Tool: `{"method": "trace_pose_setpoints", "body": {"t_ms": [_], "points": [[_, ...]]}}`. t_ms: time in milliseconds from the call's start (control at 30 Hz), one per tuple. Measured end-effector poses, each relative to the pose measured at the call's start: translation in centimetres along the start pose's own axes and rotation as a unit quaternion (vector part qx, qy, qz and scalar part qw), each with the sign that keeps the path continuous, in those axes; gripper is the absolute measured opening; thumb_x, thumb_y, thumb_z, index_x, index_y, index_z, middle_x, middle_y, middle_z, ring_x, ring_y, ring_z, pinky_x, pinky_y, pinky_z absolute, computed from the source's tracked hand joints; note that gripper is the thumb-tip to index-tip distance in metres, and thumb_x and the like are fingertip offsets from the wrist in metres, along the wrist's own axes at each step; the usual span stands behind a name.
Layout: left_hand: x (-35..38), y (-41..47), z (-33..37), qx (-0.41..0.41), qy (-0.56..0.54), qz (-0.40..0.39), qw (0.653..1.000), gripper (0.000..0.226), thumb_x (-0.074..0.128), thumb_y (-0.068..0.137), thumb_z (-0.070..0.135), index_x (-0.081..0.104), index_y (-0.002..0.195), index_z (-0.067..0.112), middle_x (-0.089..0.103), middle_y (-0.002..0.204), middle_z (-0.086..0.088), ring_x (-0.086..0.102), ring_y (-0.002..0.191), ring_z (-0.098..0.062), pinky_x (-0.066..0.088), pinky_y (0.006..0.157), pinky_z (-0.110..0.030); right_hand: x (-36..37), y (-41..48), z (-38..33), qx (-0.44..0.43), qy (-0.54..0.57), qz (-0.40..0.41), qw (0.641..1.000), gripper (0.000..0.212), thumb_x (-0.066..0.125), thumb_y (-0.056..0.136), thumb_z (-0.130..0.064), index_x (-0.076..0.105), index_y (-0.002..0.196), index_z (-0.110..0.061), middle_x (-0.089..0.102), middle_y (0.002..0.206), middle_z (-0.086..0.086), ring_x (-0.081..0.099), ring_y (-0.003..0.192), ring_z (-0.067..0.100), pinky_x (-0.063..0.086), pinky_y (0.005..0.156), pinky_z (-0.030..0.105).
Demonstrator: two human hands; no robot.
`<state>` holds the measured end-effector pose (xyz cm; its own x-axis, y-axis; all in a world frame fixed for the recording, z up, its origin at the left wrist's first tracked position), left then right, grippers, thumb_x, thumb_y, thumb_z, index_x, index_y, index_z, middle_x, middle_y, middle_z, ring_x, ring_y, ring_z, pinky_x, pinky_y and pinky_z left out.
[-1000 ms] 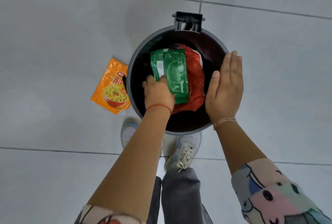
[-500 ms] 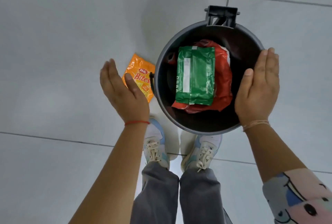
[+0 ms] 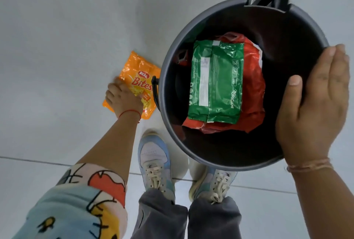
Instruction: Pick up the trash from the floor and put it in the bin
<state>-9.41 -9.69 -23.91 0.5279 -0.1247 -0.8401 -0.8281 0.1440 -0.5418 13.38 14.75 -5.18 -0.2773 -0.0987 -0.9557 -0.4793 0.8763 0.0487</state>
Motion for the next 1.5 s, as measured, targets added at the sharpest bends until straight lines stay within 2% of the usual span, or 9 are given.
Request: {"method": "trace_pose_setpoints", "body": {"t_ms": [133,300,533,600,700,867,1000,1200,1500], "points": [[-1.4,-0.2,-0.5,-0.022,0.002,0.023,1.000,0.047,0.052,0.089,0.019,0.034,0.128,-0.002,0.046,0.126,-0.027,0.043,0.114,-0.045,0.033,0.098,-0.052,-0.1,0.2,0.0,0.007,0.007,0.001,1.000,0.050,0.034,0.097,-0.019,0.027,0.140,0.007,0.029,0.148,0.029,0.024,0.139,0.040,0.015,0.116,0.033],[-8.7,-5.2,-1.2,-0.069,-0.199,0.127,0.969,0.039,0.055,0.089,0.022,0.041,0.120,0.001,0.050,0.123,-0.023,0.051,0.109,-0.043,0.044,0.089,-0.049,-0.7,0.4,-0.5,0.026,0.031,-0.015,0.999,0.048,0.036,0.096,-0.015,0.031,0.138,0.009,0.033,0.146,0.029,0.028,0.138,0.041,0.020,0.115,0.040],[-22.5,-17.0,1.5,0.109,-0.405,0.221,0.880,0.034,0.063,0.080,0.039,0.042,0.103,0.026,0.054,0.109,-0.007,0.052,0.097,-0.008,0.039,0.080,-0.002,-1.4,0.6,-0.3,0.062,0.137,-0.058,0.987,0.048,0.029,0.095,-0.014,0.032,0.139,0.004,0.032,0.148,0.023,0.026,0.140,0.034,0.019,0.117,0.040],[-22.6,-18.9,4.6,0.143,-0.382,0.163,0.898,0.044,0.063,0.078,0.038,0.045,0.109,0.012,0.052,0.103,-0.004,0.050,0.087,-0.007,0.039,0.070,-0.001,-1.1,0.6,-0.2,0.065,0.166,-0.076,0.981,0.048,0.028,0.095,-0.016,0.031,0.140,0.002,0.030,0.150,0.021,0.024,0.141,0.030,0.013,0.117,0.030],[-18.6,-20.6,10.9,0.168,-0.298,0.042,0.939,0.053,0.064,0.083,0.032,0.039,0.117,0.000,0.058,0.108,-0.013,0.057,0.090,-0.028,0.047,0.070,-0.025,-1.1,0.6,0.5,0.065,0.210,-0.099,0.971,0.049,0.026,0.096,-0.019,0.028,0.142,-0.002,0.026,0.152,0.018,0.018,0.141,0.018,0.003,0.114,0.010],[-9.7,-17.9,15.8,0.037,-0.203,-0.073,0.976,0.056,0.055,0.088,0.034,0.028,0.122,-0.001,0.049,0.124,-0.022,0.054,0.108,-0.039,0.045,0.082,-0.043,-1.0,0.4,0.7,0.054,0.226,-0.121,0.965,0.051,0.023,0.096,-0.022,0.024,0.144,-0.004,0.020,0.155,0.015,0.014,0.144,0.020,0.000,0.114,0.011],[-6.4,-15.0,15.6,-0.016,-0.163,-0.054,0.985,0.072,0.057,0.086,0.039,0.019,0.134,-0.001,0.036,0.133,-0.021,0.044,0.118,-0.038,0.039,0.092,-0.045,-0.9,0.3,0.4,0.044,0.215,-0.112,0.969,0.051,0.024,0.096,-0.022,0.024,0.144,-0.003,0.021,0.155,0.016,0.014,0.144,0.025,0.006,0.117,0.025],[-6.3,-15.8,15.7,0.059,-0.069,0.016,0.996,0.084,0.042,0.089,0.049,-0.001,0.142,0.001,0.019,0.147,-0.020,0.026,0.127,-0.038,0.026,0.102,-0.048,-0.6,0.2,-0.2,0.026,0.098,-0.092,0.991,0.058,0.033,0.095,-0.029,0.021,0.144,0.000,0.021,0.154,0.020,0.015,0.144,0.032,0.009,0.116,0.037],[-16.3,-19.3,17.0,0.323,-0.023,0.080,0.943,0.063,0.024,0.097,0.039,-0.009,0.142,0.009,-0.001,0.156,-0.011,-0.010,0.142,-0.025,-0.006,0.114,-0.033,-5.9,0.9,-6.0,-0.150,-0.041,-0.180,0.971,0.064,0.030,0.097,-0.042,0.017,0.144,-0.001,0.017,0.154,0.017,0.010,0.142,0.032,0.013,0.116,0.045]]}}
Point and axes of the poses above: each hand's wrist, its own y-axis towards the middle knuckle, its own x-axis out of the palm, z = x × y, the point moved 6 cm from there along y, towards the middle knuckle
